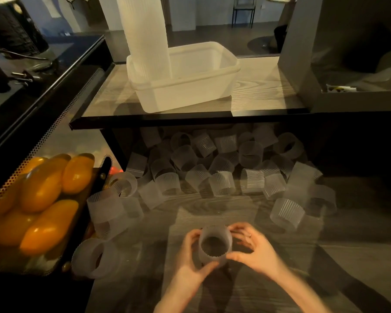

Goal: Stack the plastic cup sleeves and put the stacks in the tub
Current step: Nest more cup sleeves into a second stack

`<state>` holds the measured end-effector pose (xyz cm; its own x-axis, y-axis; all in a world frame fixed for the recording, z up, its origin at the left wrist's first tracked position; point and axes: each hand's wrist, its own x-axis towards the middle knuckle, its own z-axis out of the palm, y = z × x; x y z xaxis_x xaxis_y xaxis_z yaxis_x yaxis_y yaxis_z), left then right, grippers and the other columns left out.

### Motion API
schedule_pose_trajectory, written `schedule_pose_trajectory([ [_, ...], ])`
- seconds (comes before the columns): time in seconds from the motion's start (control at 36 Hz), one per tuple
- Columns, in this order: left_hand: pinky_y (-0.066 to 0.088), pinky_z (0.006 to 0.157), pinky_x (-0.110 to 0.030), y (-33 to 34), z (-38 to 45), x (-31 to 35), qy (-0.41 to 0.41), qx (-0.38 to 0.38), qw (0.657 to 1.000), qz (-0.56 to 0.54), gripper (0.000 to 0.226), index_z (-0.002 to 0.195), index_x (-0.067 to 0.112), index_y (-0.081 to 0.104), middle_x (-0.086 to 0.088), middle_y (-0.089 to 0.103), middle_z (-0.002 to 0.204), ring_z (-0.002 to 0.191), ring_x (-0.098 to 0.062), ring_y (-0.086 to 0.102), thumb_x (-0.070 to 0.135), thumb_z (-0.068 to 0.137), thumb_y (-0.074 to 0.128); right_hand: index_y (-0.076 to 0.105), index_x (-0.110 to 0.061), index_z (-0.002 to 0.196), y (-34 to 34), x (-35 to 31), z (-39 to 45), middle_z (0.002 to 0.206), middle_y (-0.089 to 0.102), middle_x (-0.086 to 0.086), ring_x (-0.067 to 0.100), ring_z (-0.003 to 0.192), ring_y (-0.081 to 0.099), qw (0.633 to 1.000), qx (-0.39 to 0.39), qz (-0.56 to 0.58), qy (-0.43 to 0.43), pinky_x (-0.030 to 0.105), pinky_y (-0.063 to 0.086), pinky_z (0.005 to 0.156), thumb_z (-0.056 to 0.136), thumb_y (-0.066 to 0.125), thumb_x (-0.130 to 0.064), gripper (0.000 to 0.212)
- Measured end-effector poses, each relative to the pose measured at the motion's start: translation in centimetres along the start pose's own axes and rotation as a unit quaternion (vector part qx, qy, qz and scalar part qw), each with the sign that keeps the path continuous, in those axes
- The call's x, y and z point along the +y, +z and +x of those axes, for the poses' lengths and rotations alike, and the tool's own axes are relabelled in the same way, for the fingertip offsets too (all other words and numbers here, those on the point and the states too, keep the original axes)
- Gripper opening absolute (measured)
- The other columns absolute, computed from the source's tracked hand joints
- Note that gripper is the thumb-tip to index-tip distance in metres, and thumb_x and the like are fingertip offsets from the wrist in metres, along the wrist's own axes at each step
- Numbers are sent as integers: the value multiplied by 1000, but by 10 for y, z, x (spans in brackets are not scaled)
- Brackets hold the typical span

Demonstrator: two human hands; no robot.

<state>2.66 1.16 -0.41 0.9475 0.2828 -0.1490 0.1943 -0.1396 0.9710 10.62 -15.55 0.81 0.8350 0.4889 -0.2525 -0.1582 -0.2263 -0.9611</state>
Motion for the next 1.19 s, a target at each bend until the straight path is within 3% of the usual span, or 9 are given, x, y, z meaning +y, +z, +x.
schedule_pose_trajectory([
  [0.11, 42, 101, -39, 4, 2, -10, -29, -10, 999, 23, 75, 112, 29, 41, 9, 51, 119, 116, -17, 50, 14, 54, 87, 52, -15, 106, 3, 10, -4, 111, 61, -3, -5, 99, 61, 1000, 15, 5, 20, 9, 44, 83, 64, 74, 17, 57],
  [0.28, 40, 103, -40, 5, 4, -15, -43, -14, 999, 27, 73, 110, 32, 41, 11, 50, 121, 118, -18, 49, 6, 59, 86, 51, -13, 109, 4, 11, -2, 114, 60, -2, 5, 107, 58, 999, 16, 20, 24, 14, 46, 90, 65, 74, 16, 58],
  [0.42, 41, 102, -33, 7, 7, -14, -38, -13, 999, 30, 71, 109, 36, 41, 18, 48, 120, 117, -11, 48, 11, 60, 86, 52, -16, 106, 2, 11, 1, 113, 60, -5, 6, 107, 58, 999, 22, 20, 22, 11, 46, 86, 64, 75, 15, 57],
  [0.64, 39, 87, -9, 9, 14, -11, -23, -19, 999, 45, 69, 110, 43, 40, 27, 46, 119, 114, 9, 44, 21, 62, 84, 50, -14, 105, -4, 3, 8, 111, 60, 0, 8, 107, 59, 1000, 9, -8, 0, 15, 46, 89, 65, 74, 15, 55],
  [0.89, 42, 101, -28, 13, 22, -8, -11, -14, 999, 50, 70, 113, 39, 41, 22, 50, 121, 117, -2, 49, 31, 55, 79, 50, -13, 104, -10, 3, 15, 108, 60, 0, 8, 103, 60, 1000, 15, -7, -3, 16, 49, 82, 74, 57, 24, 49],
  [1.0, 42, 103, -34, 15, 28, -7, -6, -14, 999, 39, 71, 118, 34, 41, 14, 51, 125, 119, -7, 49, 21, 59, 80, 50, -9, 103, -14, 1, 25, 104, 60, 0, -2, 95, 61, 999, 32, -26, 0, 11, 47, 76, 76, 45, 28, 46],
  [1.06, 41, 102, -27, 15, 31, -7, -2, -20, 999, 42, 70, 117, 38, 41, 17, 51, 125, 119, -3, 48, 16, 63, 80, 50, -3, 103, -16, 1, 33, 102, 59, 2, 0, 90, 62, 999, 47, -19, -2, 12, 47, 74, 76, 41, 30, 43],
  [1.11, 38, 94, -10, 14, 33, -6, 8, -29, 998, 55, 69, 113, 43, 39, 25, 48, 122, 116, 7, 46, 24, 62, 81, 49, 1, 107, -20, -3, 44, 103, 57, 9, 14, 90, 59, 997, 72, -10, 0, 15, 47, 69, 77, 40, 30, 43],
  [1.19, 36, 86, -3, 13, 40, 0, 9, -41, 997, 63, 70, 113, 42, 40, 25, 50, 117, 109, 17, 45, 48, 56, 79, 49, 1, 115, -25, -11, 65, 115, 54, 10, 17, 103, 55, 994, 108, -28, -14, 21, 49, 84, 79, 45, 25, 44],
])
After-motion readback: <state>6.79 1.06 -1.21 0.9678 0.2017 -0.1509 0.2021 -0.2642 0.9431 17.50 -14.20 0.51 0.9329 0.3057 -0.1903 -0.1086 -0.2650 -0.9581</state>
